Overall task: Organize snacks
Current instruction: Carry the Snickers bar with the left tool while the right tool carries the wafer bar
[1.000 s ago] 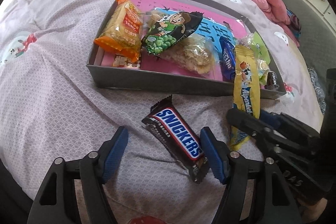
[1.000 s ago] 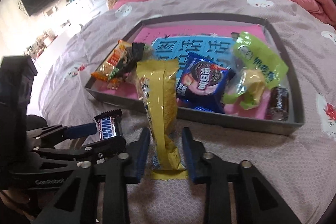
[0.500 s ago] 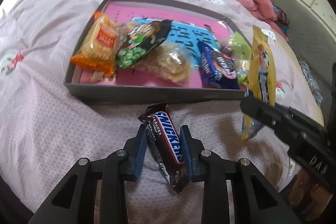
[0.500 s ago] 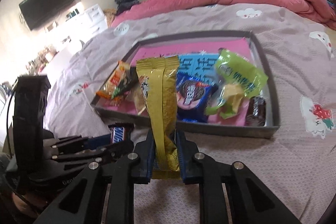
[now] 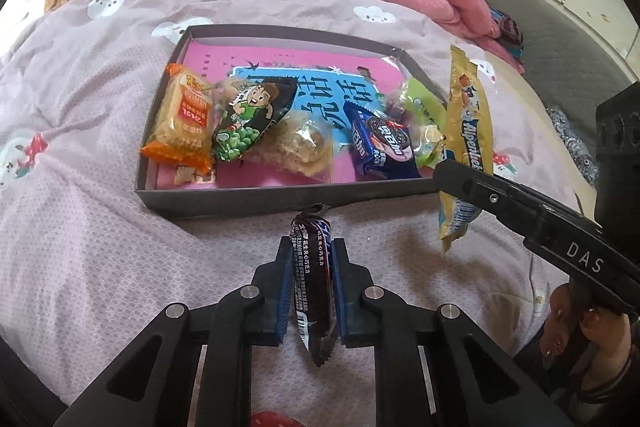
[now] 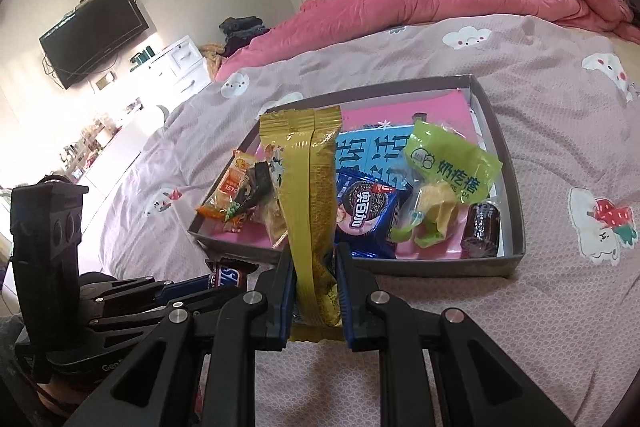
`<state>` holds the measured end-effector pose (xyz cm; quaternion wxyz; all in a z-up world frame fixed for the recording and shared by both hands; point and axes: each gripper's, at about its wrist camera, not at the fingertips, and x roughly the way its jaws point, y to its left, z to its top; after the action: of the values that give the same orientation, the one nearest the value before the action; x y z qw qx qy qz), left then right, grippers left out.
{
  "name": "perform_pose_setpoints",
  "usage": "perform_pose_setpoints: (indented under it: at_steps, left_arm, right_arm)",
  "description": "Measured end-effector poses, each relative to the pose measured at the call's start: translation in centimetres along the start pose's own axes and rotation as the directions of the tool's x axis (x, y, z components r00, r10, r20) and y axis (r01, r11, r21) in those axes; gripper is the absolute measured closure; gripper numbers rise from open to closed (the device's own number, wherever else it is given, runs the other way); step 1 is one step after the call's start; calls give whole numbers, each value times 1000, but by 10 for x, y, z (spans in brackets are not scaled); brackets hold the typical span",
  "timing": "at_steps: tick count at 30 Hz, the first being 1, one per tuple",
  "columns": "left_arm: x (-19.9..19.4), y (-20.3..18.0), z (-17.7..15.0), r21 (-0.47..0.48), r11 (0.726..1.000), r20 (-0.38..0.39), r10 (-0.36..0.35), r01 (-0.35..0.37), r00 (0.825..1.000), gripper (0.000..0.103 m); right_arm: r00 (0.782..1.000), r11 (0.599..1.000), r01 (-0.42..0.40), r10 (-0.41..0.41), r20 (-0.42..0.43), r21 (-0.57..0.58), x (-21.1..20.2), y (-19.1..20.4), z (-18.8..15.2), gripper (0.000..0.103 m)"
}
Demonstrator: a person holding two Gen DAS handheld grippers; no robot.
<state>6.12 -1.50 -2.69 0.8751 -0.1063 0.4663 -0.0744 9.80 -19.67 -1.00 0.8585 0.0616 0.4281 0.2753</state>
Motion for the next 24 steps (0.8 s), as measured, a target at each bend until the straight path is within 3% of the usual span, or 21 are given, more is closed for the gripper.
perform_pose_setpoints:
  at_steps: [7,19,24]
  left_arm:
    - [-15,-2,6,13,1000,47,-28,27,998,86]
    - [-42,9,33,4,1000,170,13,-14,985,86]
    - [-43,20,45,-21,999,206,33,-29,978,86]
  right_arm:
    - [999,1000,0,0,40,-2,-8,0,3,84]
    - [993,1000,14,-17,113,23,-25,-7,13,84]
    - [989,998,60,-61,137,13,-29,-8,18,84]
